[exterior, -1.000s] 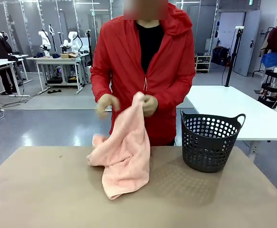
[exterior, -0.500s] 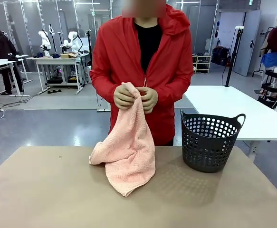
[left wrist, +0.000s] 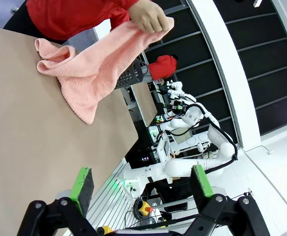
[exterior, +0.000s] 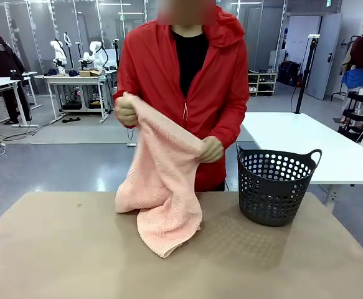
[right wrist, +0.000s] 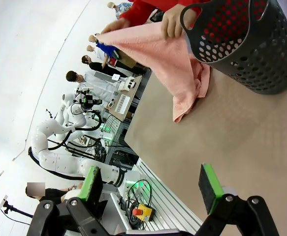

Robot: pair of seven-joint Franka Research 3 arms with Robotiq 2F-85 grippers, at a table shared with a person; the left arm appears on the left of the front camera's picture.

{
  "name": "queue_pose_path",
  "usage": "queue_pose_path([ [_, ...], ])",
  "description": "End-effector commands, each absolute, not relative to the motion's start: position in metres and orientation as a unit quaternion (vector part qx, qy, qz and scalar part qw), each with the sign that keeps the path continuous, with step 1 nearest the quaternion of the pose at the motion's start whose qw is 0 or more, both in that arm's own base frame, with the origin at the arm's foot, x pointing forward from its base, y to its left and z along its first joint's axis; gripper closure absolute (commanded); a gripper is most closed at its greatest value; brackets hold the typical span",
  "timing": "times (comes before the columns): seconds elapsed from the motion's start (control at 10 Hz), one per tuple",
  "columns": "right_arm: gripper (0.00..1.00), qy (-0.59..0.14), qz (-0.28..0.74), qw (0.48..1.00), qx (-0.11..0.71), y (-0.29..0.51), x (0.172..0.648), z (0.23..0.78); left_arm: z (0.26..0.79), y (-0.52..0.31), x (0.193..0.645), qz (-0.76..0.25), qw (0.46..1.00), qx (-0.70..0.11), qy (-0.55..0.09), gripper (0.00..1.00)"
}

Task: Fold the towel.
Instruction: Grab the top end of the 100 cm Hotel Towel extended by the human.

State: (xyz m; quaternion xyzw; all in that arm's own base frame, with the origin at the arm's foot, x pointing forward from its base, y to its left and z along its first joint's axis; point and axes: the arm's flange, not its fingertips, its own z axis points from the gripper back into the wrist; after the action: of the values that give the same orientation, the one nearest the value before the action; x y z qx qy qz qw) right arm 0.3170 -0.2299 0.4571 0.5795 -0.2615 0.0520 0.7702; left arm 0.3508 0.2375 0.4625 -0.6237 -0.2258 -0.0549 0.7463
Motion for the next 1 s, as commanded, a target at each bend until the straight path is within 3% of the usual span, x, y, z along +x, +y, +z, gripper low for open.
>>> queue_pose_path([
  [0.0, 0.00, -0.269, 0.057, 0.765, 0.582, -0.2306, 0.3184, 0.4588, 0.4633, 0.2380, 0.3495, -0.062, 0.742, -0.628, -0.226, 0.00],
  [0.9, 0.00, -0.269, 0.057, 0.765, 0.582, -0.2306, 0.3184, 0.4588, 0.4633, 0.2380, 0.3495, -0.062, 0.742, -0.628, -0.226, 0.00],
])
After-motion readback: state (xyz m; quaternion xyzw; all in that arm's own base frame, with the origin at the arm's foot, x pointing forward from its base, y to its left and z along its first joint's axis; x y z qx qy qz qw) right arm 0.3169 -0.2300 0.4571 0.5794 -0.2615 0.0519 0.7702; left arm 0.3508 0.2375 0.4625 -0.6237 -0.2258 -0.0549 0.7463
